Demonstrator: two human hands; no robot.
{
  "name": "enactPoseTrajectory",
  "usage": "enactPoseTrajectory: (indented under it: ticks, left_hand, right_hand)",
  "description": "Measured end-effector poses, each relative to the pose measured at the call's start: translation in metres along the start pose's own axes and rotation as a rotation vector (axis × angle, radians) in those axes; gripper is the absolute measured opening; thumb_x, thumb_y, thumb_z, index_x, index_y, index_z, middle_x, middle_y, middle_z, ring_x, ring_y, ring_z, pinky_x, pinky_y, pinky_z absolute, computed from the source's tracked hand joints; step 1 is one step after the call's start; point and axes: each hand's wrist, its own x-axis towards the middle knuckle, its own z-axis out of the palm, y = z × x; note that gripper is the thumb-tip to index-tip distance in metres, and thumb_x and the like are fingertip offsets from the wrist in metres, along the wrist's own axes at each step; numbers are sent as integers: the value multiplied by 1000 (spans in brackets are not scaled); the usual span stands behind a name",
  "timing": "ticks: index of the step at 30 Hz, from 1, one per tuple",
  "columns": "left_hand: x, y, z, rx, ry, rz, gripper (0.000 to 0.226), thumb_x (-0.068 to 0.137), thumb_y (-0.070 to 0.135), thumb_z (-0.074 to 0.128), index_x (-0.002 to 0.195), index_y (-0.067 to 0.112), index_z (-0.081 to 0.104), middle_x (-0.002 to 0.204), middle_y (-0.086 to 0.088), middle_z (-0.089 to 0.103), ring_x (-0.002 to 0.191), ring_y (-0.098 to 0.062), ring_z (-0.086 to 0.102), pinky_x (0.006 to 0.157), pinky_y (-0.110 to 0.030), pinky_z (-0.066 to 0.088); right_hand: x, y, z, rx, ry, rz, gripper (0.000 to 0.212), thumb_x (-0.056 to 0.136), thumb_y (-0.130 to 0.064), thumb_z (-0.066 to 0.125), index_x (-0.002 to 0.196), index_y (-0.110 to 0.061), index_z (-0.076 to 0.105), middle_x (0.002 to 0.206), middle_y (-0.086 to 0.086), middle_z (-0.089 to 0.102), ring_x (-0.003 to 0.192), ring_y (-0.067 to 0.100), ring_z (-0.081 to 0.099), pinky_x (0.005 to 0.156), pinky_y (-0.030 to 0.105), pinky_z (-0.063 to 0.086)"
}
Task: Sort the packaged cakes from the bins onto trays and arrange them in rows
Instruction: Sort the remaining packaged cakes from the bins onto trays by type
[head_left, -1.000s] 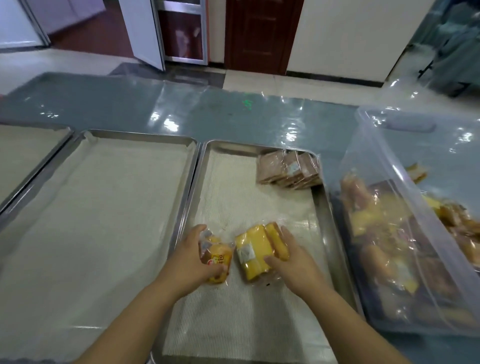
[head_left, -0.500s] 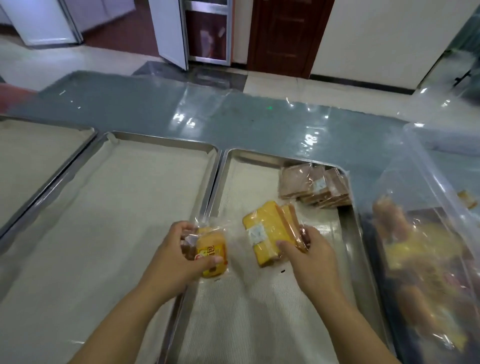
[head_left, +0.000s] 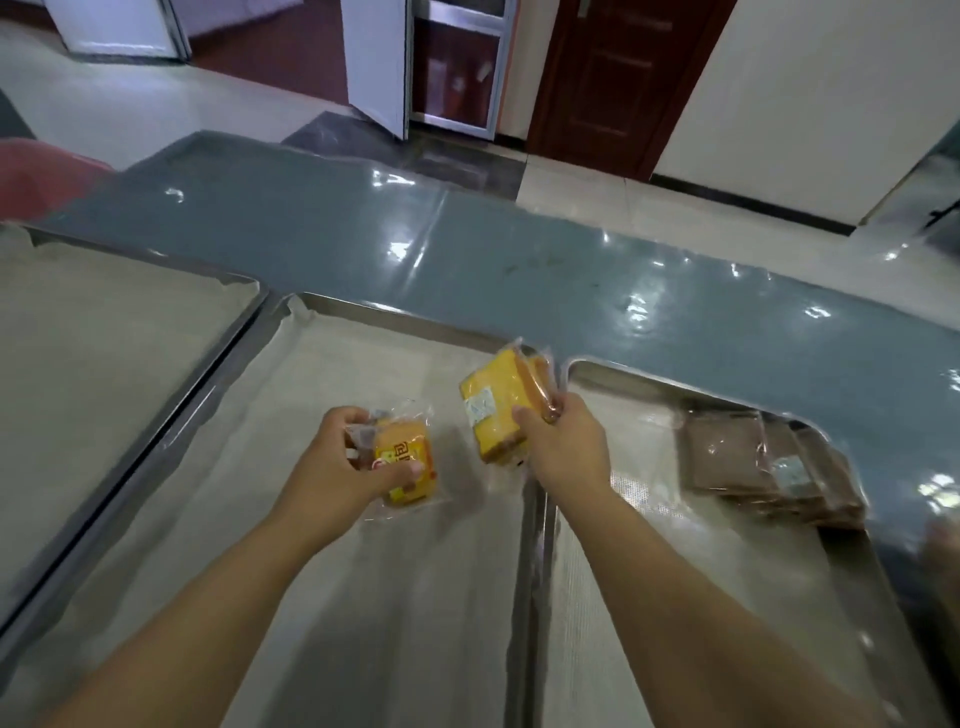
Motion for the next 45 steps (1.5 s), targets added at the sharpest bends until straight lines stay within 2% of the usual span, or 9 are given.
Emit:
enactPoseTrajectory:
  ticks: [4,7,11,15,21,24,30,39,45]
  left_hand:
    - [17,-12,-13,4,-31,-41,65,69,32,81,120,30,41,109,9,50,92,-11,56,70,-25,49]
    - [19,-18,-19,21,-64,-27,61,69,33,80,116,33,41,101,19,48,88,-2,53,67,-22,47]
    - [15,-21,-24,28,-93,-28,61,69,31,81,116,32,42,101,23,49,89,0,53,67,-22,46]
    - [1,-20,-34,68,-89,-35,60,70,31,81,116,32,42,99,21,50,88,-1,54,65,-18,45]
    - [-20,-27,-75,105,43,-74,68,64,29,86,115,26,42,102,9,55,94,-14,58,72,-28,48]
    - [-20,-25,-101,134,83,-52,67,64,30,86,115,27,42,105,7,56,94,-14,58,77,-31,50]
    - [20,-21,-164,152,173,28,68,62,31,86,114,29,43,102,6,57,87,-5,59,65,-23,50]
    - [141,-26,-238,277,269,173,66,68,30,84,120,25,43,115,6,47,96,-12,53,77,-23,46]
    - [202,-56,-231,669,195,199,64,73,25,78,128,22,46,133,-6,47,121,-28,40,97,-35,35]
  right_hand:
    - [35,2,24,-319,54,10,51,88,-55,52,121,-17,56,117,5,60,111,28,52,86,36,45]
    - [44,6,25,-574,57,65,63,86,-64,46,127,-16,53,131,10,45,122,32,35,95,44,40]
    - [37,-1,12,-602,67,78,70,87,-61,49,133,-10,44,137,16,39,126,34,33,97,46,38]
    - [20,-15,-1,-576,136,-174,51,90,-48,53,127,-12,51,130,12,48,122,30,41,94,42,40]
    - [-14,-44,13,-489,-173,-325,25,90,-41,55,104,-21,62,100,-3,66,92,19,61,78,32,50]
    - [-27,-60,35,-585,-331,-446,31,91,-46,54,110,-22,60,103,-2,65,90,16,60,80,35,53]
    - [-28,-98,95,-791,-616,-540,39,90,-52,53,120,-28,55,116,-5,61,104,16,55,87,34,49]
    - [-10,-144,147,-892,-638,-480,42,90,-51,54,125,-29,51,119,-5,58,105,14,54,87,29,46]
    - [-8,-151,148,-900,-643,-410,42,91,-50,53,127,-29,50,124,-7,56,108,12,53,94,31,47]
